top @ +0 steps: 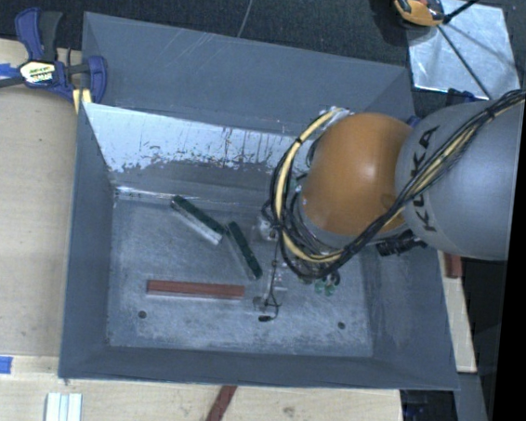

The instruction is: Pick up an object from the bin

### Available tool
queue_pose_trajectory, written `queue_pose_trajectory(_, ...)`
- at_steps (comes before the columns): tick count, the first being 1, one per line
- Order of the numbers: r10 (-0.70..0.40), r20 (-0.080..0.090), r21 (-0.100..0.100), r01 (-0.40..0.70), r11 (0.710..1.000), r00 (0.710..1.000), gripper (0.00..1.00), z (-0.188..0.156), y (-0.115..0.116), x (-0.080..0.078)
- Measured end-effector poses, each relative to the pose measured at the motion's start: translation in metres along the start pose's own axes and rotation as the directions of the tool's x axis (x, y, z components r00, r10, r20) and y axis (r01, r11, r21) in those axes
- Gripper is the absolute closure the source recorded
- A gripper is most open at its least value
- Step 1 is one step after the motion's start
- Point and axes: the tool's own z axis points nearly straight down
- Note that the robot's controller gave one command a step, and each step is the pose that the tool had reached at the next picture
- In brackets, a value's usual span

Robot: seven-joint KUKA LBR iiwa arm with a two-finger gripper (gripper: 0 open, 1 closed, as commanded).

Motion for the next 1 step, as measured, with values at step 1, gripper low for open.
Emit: queue_pose_trajectory(1,-0.076,0.003,0.0,0.076,0.997,0.997,0.0,0.0767,0.0459,-0.012)
